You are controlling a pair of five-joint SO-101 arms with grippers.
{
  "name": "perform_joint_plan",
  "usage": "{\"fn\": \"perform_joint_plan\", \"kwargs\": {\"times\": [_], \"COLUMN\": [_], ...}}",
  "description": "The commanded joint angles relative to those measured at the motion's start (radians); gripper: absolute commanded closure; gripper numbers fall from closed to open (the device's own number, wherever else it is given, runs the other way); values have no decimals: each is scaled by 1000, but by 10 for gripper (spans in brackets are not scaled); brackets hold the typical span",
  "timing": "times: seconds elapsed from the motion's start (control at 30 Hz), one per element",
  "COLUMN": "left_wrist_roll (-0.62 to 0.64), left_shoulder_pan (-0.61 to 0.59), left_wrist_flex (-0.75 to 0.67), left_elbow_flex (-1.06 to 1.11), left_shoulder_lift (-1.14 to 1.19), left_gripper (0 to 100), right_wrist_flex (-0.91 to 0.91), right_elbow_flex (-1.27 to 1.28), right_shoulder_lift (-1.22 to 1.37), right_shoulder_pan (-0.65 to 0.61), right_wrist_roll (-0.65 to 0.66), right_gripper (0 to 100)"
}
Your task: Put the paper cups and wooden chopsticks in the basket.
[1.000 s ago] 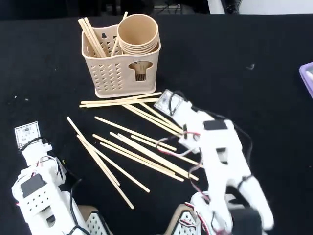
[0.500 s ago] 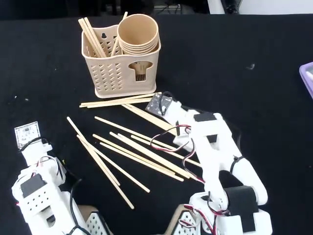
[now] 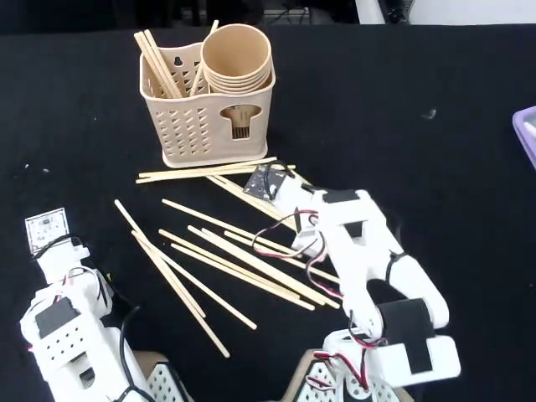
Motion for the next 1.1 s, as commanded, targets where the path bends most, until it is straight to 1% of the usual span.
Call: {"fn": "perform_joint_plan", "kwargs": {"times": [0.0,0.1,0.23,0.33,0.43,0.57,0.67,0.73,0.83,0.93,1.07], "left_wrist_roll": [3,2,2,2,2,2,2,2,2,2,2], "left_shoulder_pan": [5,5,5,5,5,5,7,7,7,5,5], "left_wrist_flex": [-5,-5,-5,-6,-6,-6,-6,-6,-6,-6,-6], "left_elbow_flex": [-5,-5,-5,-5,-5,-5,-5,-5,-5,-5,-5], "left_shoulder_lift": [-9,-9,-9,-9,-9,-9,-9,-9,-9,-9,-9], "left_gripper": [798,798,798,798,798,798,798,798,798,798,798], "right_wrist_flex": [-3,35,172,255,296,402,503,551,563,499,296], "right_elbow_flex": [-24,-13,1,27,56,38,-18,-59,-104,-140,-145], "right_shoulder_lift": [-19,-102,-257,-364,-463,-613,-746,-820,-894,-903,-898], "right_shoulder_pan": [-18,18,55,55,54,43,-26,-106,-235,-345,-411], "right_wrist_roll": [6,5,9,8,6,-9,-94,-150,-236,-304,-373], "right_gripper": [979,988,988,988,988,988,988,988,988,988,988]}}
